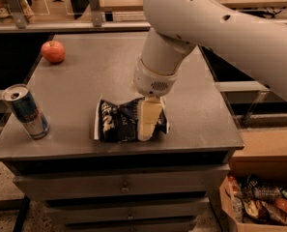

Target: Move blue chip bag near redbull can

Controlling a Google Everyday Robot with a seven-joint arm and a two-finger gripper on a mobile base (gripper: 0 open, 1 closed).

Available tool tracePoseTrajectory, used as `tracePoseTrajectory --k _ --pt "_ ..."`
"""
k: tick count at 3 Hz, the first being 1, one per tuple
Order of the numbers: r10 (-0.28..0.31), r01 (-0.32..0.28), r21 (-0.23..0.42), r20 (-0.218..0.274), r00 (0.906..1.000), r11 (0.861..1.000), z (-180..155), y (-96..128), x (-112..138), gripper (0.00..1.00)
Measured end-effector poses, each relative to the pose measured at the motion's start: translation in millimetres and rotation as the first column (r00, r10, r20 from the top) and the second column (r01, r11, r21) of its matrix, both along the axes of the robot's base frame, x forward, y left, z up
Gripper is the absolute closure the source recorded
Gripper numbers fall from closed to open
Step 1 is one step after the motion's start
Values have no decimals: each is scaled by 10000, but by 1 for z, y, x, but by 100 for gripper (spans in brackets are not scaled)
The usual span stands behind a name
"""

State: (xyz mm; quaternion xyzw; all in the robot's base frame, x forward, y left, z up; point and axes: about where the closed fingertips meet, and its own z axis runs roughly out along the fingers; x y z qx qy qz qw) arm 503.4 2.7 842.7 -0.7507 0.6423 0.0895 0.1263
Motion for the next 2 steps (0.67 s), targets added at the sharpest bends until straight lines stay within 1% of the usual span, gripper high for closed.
tracePoseTrajectory --k 1,2 --pt "106 -111 -341 -140 9998 9994 -10 -1 1 41" --pt "430 -432 -401 -68 9991 9983 -4 7 2 64"
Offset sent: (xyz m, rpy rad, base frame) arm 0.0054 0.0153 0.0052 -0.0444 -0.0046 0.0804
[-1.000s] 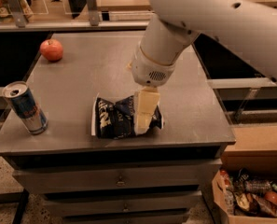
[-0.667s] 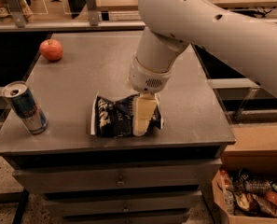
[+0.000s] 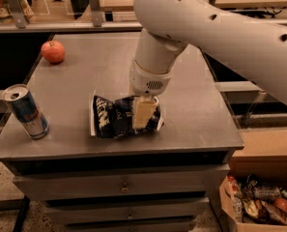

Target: Move blue chip bag near redbull can

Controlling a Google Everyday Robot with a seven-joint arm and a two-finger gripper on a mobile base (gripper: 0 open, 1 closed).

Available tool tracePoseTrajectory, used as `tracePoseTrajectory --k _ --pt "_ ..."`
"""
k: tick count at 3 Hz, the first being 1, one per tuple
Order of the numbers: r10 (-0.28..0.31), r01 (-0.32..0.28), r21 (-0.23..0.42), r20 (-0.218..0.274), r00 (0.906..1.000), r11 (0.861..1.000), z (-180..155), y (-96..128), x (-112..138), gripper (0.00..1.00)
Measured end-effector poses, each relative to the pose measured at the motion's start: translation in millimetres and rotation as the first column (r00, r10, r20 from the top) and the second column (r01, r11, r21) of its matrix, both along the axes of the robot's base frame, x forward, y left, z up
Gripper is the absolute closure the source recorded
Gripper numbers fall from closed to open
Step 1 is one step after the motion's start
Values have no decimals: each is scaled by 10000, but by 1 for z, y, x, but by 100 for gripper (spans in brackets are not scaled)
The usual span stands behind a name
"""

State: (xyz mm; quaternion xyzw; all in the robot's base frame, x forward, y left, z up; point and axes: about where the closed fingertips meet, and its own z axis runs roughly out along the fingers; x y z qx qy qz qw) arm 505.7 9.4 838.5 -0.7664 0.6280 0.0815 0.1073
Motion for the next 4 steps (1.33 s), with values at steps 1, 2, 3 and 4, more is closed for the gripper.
tracePoseTrajectory --k 1,2,3,4 --pt "456 -455 -30 282 9986 9990 24 22 6 89" --pt "839 -840 0 407 9956 9965 46 53 18 100" --pt "1141 -1141 -10 250 9932 9935 54 78 29 100" --pt "1327 -1327 96 17 9912 9911 54 95 36 82"
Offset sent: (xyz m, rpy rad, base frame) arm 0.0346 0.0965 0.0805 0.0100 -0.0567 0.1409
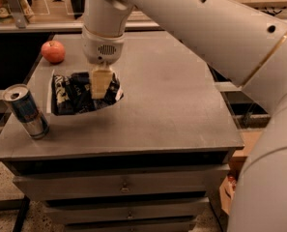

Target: Move blue chip bag near redbull can

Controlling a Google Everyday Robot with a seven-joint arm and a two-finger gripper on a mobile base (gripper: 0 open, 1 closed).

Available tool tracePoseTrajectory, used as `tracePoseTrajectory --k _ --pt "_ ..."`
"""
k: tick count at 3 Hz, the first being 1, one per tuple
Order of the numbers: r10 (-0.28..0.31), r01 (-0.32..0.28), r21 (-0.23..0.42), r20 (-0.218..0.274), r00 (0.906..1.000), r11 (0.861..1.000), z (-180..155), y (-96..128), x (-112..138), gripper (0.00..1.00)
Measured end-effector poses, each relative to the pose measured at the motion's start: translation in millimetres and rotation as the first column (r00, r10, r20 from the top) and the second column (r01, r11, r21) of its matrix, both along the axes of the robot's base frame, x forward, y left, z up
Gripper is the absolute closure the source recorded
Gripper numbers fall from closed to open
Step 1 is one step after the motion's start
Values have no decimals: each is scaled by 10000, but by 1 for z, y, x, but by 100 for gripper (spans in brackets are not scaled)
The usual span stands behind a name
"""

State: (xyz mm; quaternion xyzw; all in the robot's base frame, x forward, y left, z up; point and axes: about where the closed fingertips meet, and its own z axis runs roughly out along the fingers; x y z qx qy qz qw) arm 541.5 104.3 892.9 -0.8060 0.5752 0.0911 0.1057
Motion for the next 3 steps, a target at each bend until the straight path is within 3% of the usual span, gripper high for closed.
tracePoseTrajectory --k 3 --pt "304 -296 344 -217 9993 9990 -5 26 7 12"
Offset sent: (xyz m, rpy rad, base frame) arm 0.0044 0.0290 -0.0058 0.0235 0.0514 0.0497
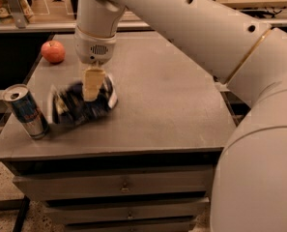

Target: Move blue chip bag near redbull can

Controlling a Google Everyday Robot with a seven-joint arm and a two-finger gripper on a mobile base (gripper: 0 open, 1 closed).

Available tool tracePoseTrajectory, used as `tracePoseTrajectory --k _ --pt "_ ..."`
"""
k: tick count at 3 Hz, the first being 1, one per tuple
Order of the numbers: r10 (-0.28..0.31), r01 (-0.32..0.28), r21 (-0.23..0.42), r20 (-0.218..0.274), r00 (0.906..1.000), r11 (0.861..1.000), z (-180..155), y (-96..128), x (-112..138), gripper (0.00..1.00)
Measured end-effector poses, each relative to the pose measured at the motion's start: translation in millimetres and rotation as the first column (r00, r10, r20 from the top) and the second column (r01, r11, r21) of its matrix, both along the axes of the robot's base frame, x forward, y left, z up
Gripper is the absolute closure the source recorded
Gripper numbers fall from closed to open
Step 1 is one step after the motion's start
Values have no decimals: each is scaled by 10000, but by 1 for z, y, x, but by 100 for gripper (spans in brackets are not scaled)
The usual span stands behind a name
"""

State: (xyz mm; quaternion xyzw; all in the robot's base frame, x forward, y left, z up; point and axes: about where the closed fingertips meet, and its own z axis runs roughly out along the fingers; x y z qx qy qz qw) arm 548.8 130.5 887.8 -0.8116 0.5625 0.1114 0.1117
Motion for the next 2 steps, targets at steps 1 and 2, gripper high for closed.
tracePoseTrajectory --k 1,2 --pt "-4 3 54 35 10000 10000 -1 2 1 0" --pt "-4 4 54 35 10000 10000 -1 3 1 0"
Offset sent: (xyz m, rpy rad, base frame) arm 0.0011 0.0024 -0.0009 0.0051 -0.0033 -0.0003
